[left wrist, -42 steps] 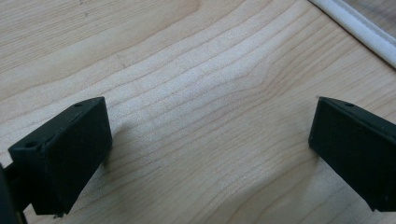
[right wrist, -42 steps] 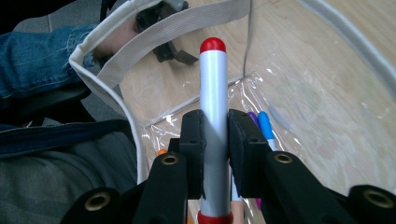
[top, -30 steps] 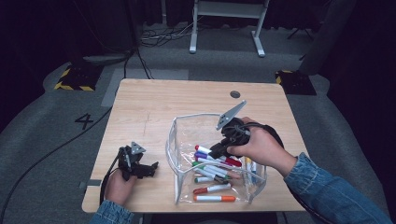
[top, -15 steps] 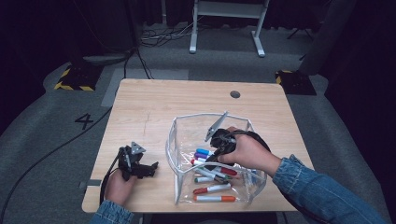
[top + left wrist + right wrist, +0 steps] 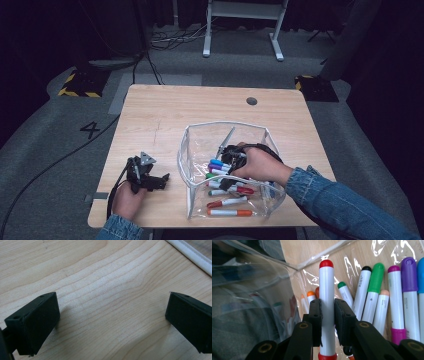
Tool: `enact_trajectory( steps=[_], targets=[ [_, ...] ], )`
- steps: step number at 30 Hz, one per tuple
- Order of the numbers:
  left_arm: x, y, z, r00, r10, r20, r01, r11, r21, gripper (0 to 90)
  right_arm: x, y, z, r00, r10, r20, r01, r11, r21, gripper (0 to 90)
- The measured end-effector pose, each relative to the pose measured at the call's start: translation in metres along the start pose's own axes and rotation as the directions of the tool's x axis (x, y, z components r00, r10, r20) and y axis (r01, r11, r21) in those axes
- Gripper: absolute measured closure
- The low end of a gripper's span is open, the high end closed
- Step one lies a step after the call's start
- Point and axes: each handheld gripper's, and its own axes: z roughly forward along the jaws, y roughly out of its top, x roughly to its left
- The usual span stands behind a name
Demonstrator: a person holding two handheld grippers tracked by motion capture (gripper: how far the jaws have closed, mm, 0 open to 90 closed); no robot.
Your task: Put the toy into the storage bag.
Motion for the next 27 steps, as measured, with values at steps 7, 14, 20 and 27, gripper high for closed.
enact_trajectory(
  steps=[7, 14, 20, 27],
  targets=[
    [0.0, 0.0, 0.0, 1.0, 0.0, 0.0, 0.0, 1.0, -0.001, 0.0, -0.005, -0.002, 0.01, 1.0, 0.002, 0.001, -0.002, 0.999, 0.053, 76.7],
    [0.0, 0.0, 0.0, 1.0, 0.0, 0.0, 0.0, 1.0, 0.0, 0.0, -0.007, -0.005, 0.017, 0.9978, -0.052, 0.041, 0.05, 0.997, 0.067, 61.5],
    [0.0, 0.0, 0.0, 1.0, -0.001, 0.0, 0.001, 1.0, 0.0, 0.0, -0.005, 0.001, -0.013, 0.9844, -0.093, 0.15, 0.116, 0.981, -0.157, 48.6],
    [0.0, 0.0, 0.0, 1.0, 0.0, 0.0, 0.0, 1.0, 0.0, 0.0, 0.007, -0.004, -0.055, 0.9755, -0.059, 0.212, 0.128, 0.936, -0.329, 47.5]
  ],
)
